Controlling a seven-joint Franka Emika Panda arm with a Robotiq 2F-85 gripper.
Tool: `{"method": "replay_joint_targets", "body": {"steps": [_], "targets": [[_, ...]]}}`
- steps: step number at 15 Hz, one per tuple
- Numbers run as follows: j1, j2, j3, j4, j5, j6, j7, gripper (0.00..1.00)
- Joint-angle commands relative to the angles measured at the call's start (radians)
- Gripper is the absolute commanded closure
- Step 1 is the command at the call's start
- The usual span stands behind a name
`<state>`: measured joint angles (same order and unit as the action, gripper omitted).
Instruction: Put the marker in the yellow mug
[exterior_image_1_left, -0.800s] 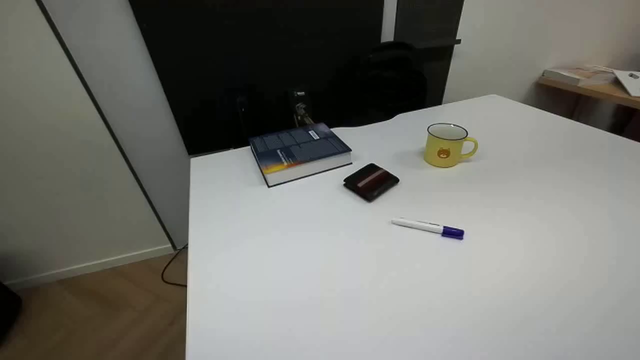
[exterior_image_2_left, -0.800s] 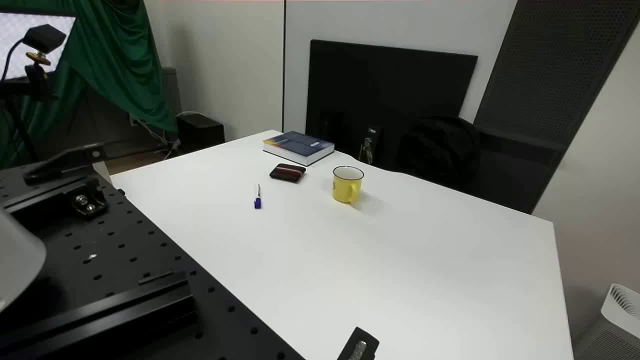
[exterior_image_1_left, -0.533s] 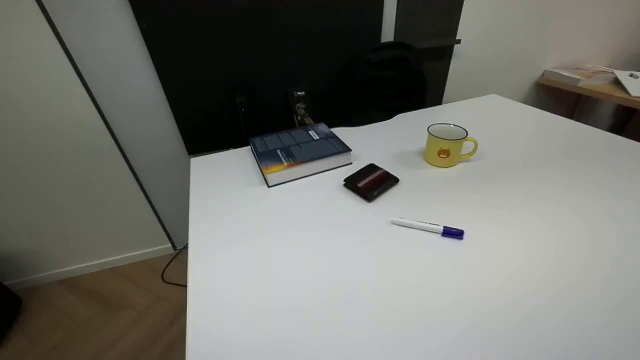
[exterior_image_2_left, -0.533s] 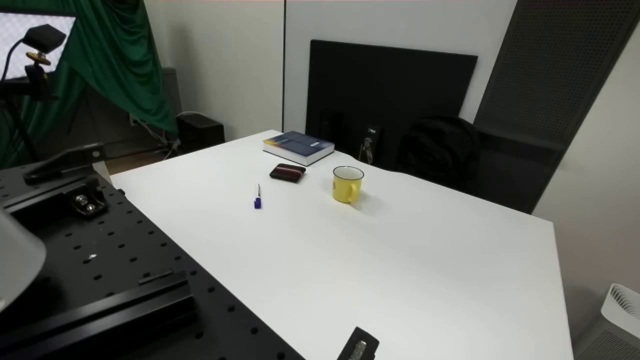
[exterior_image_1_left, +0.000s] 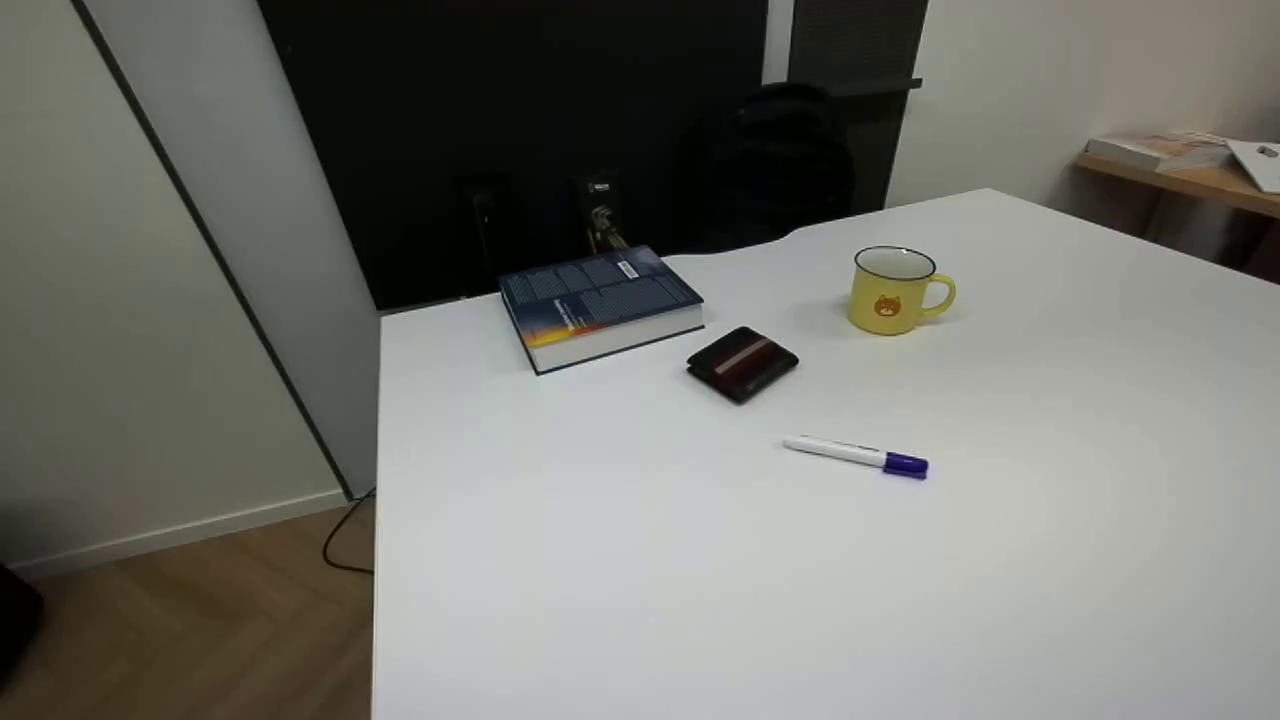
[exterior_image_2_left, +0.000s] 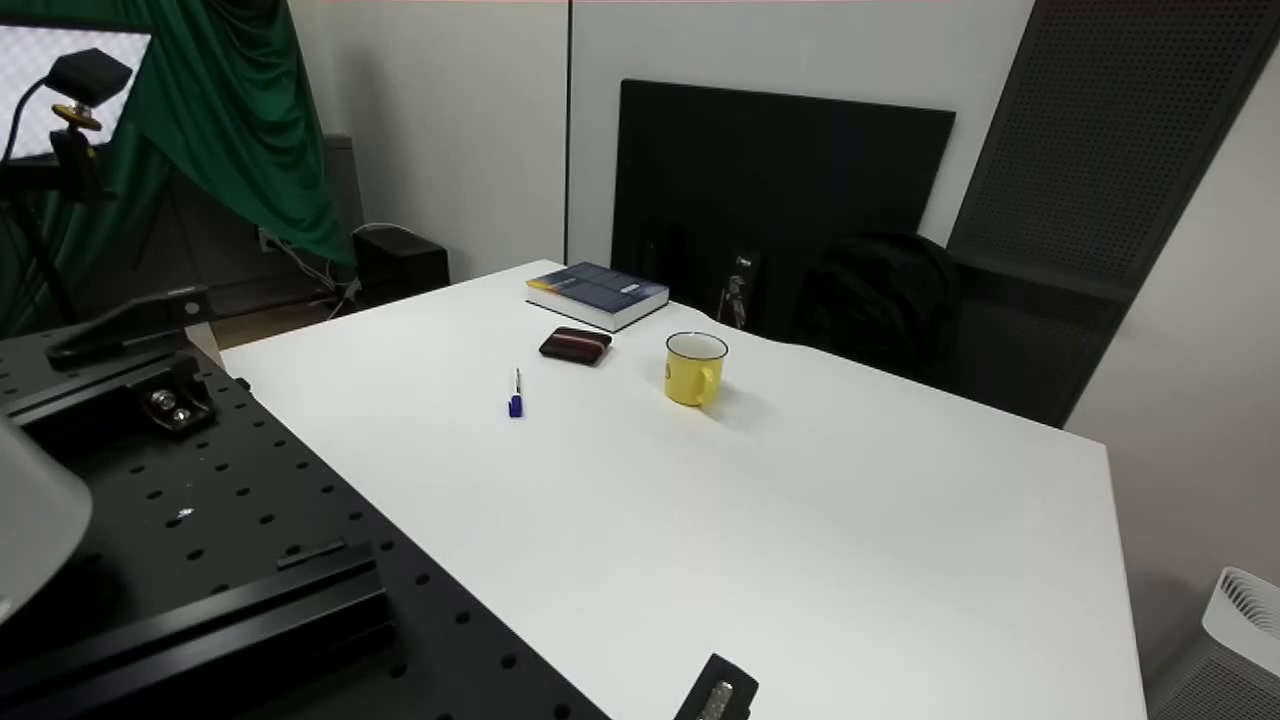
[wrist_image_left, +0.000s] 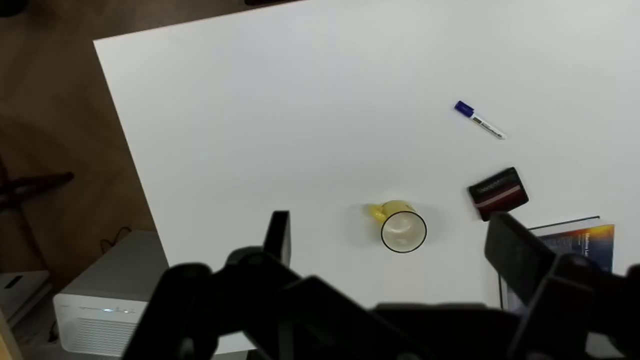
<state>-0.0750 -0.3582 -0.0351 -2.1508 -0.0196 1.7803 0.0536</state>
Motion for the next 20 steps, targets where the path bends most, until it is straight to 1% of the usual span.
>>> {"method": "replay_joint_targets", "body": {"steps": [1,2,3,7,9,11,16,18,20], "targets": [[0.012,0.003,0.006,0.001,-0.026,0.009,-0.021,0.00],[0.019,0.011,0.017,0.004,-0.059,0.009,-0.046,0.00],[0.024,0.015,0.038,0.003,-0.120,0.026,-0.054,0.00],[0.071,0.043,0.097,0.008,-0.251,0.065,-0.092,0.00],[0.091,0.068,0.125,0.014,-0.321,0.116,-0.092,0.00],[0.106,0.101,0.139,0.020,-0.359,0.188,-0.078,0.00],[0.135,0.188,0.114,0.017,-0.214,0.427,-0.110,0.00],[0.141,0.225,0.111,0.016,-0.149,0.488,-0.148,0.00],[0.146,0.263,0.111,0.017,-0.088,0.518,-0.203,0.00]]}}
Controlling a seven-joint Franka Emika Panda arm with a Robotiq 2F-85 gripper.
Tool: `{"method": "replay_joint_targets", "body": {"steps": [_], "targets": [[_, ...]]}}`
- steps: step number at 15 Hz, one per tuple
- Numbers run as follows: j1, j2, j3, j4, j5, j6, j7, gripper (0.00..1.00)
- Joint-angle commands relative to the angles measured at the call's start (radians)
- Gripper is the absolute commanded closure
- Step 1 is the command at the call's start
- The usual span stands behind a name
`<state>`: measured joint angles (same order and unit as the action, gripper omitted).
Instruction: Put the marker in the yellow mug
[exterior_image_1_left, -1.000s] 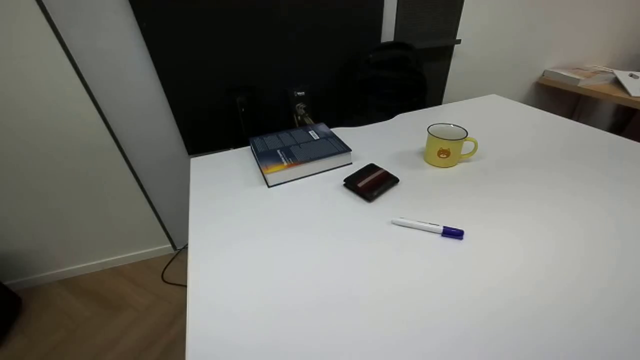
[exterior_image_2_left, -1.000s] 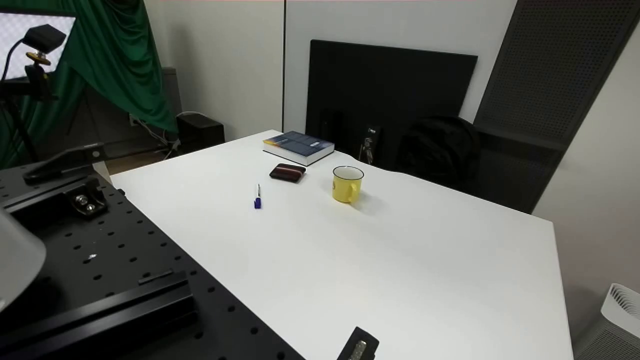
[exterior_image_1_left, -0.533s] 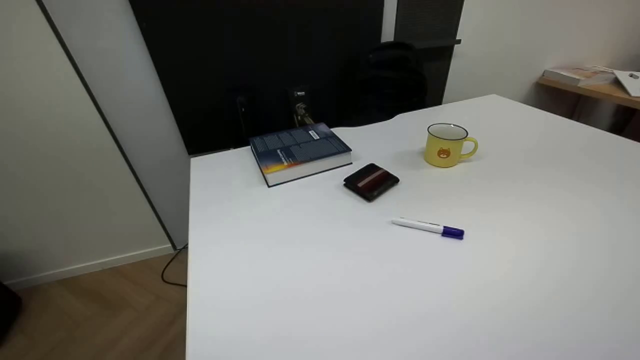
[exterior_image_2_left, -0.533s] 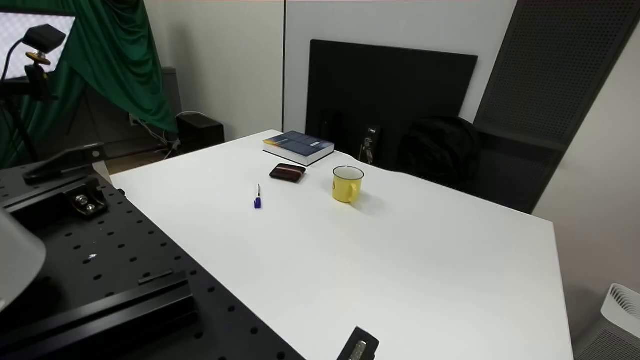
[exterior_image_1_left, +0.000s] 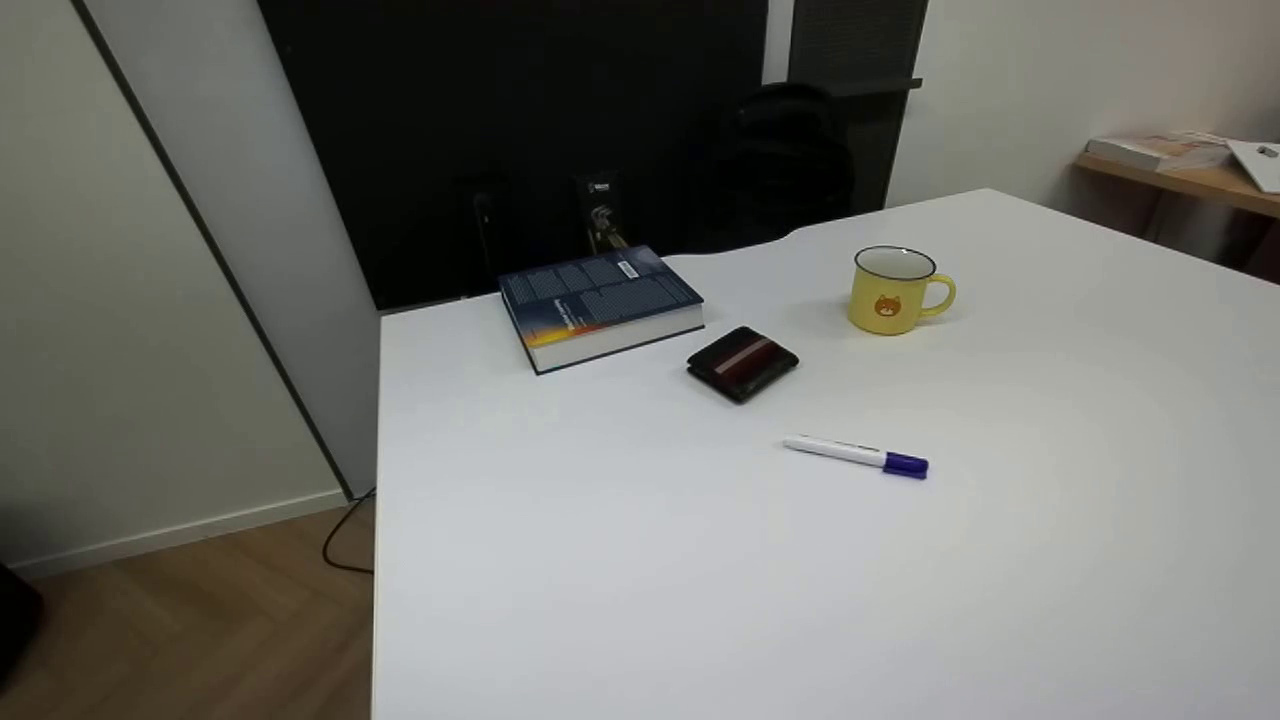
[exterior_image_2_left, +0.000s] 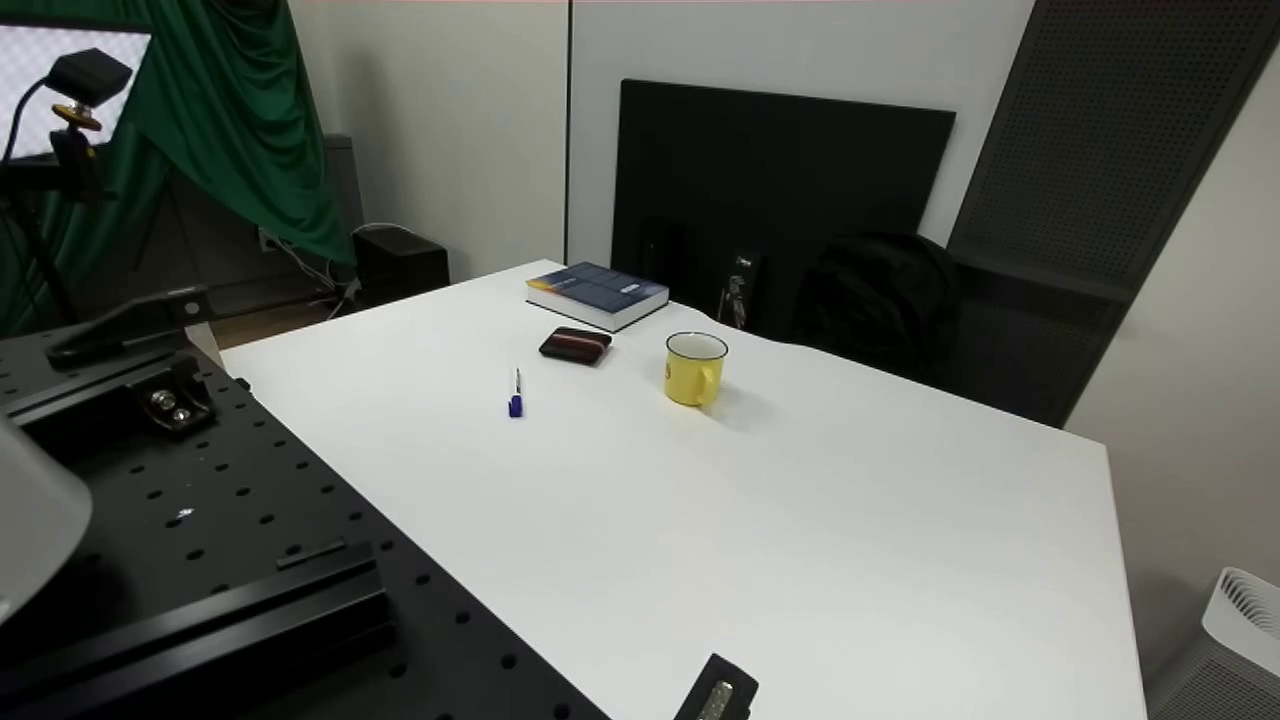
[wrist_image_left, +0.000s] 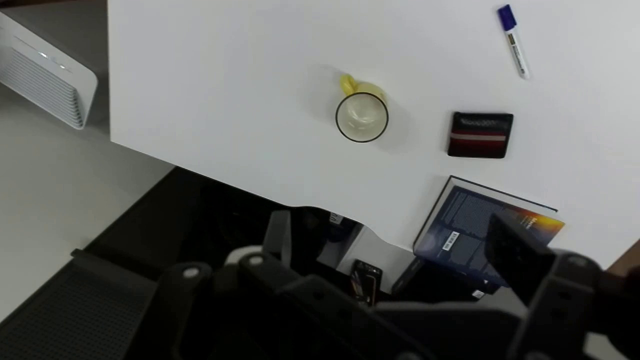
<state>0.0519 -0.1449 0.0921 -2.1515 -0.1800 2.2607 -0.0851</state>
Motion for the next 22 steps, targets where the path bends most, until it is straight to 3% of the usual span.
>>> {"method": "replay_joint_targets", "body": {"steps": [1,8,17,22], "targets": [[0.022,0.068,-0.014,0.017,0.098,0.041,-0.090,0.00],[0.050,0.160,0.016,-0.024,0.134,0.053,-0.172,0.00],[0.076,0.245,0.043,-0.084,0.145,0.217,-0.086,0.00],[0.073,0.260,0.044,-0.082,0.130,0.202,-0.110,0.00]]}}
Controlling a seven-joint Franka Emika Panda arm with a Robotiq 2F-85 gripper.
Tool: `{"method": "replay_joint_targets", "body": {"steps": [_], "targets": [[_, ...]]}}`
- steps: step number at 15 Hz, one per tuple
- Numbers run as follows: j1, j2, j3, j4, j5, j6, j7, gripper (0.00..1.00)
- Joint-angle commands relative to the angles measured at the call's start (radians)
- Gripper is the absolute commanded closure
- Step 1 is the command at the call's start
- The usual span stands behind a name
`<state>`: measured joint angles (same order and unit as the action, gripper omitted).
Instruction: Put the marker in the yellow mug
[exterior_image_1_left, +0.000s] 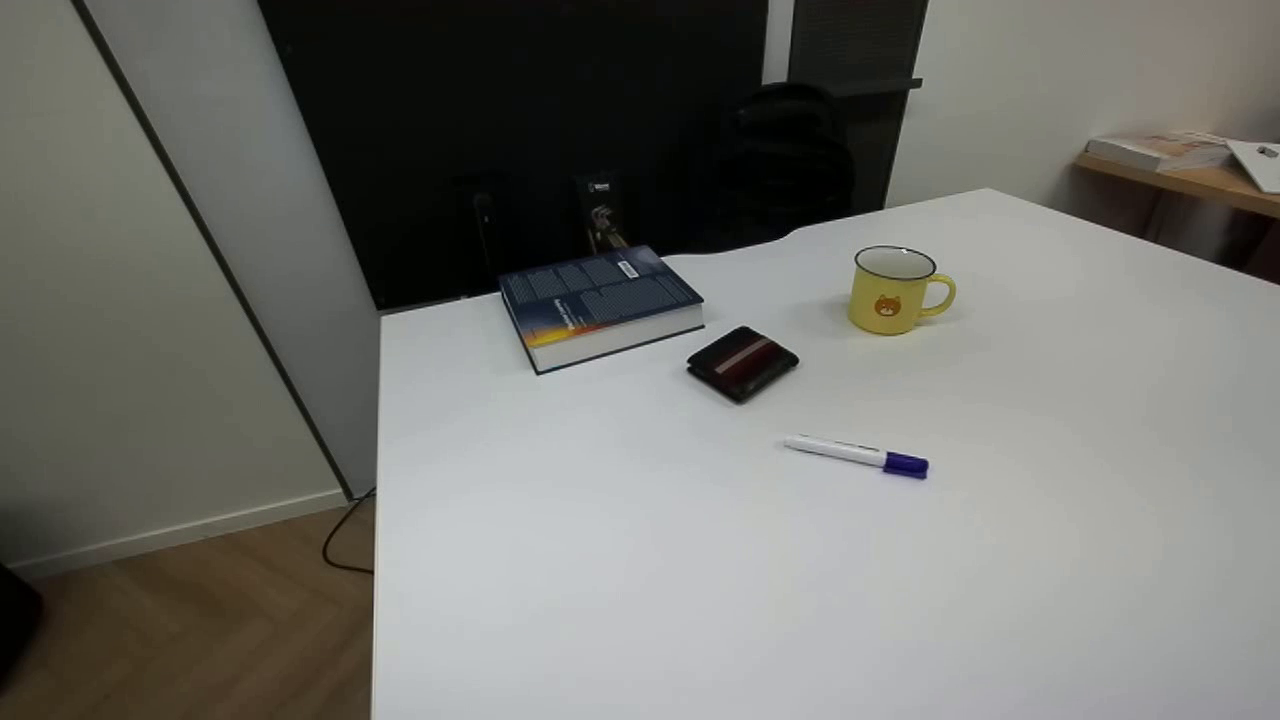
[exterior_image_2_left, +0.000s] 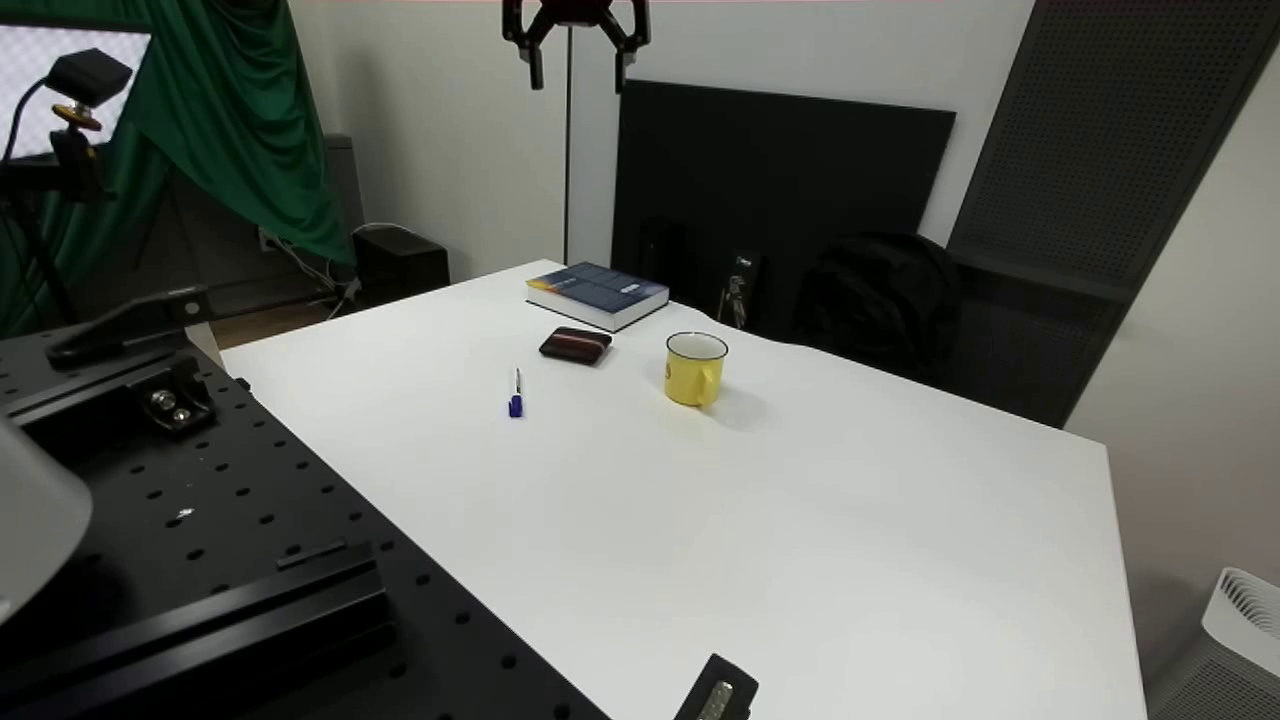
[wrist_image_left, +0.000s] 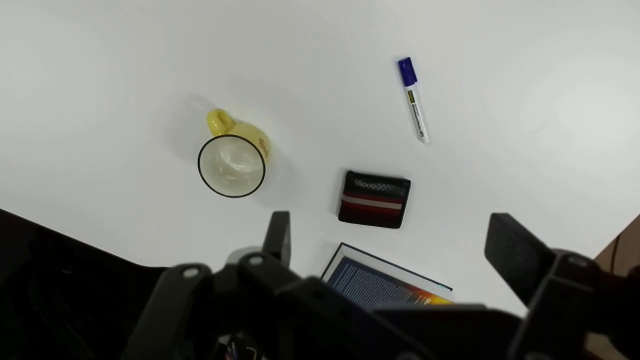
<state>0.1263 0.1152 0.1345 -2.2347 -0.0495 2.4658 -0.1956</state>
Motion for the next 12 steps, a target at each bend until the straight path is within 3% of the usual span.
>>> {"method": "replay_joint_targets", "body": {"steps": [1,7,12], "targets": [[-0.002,0.000,0.002,0.002,0.000,-0.003,0.000,0.00],[-0.002,0.000,0.002,0.002,0.000,-0.003,-0.001,0.00],[-0.003,0.048,-0.004,-0.028,-0.017,0.099,0.004,0.00]]}}
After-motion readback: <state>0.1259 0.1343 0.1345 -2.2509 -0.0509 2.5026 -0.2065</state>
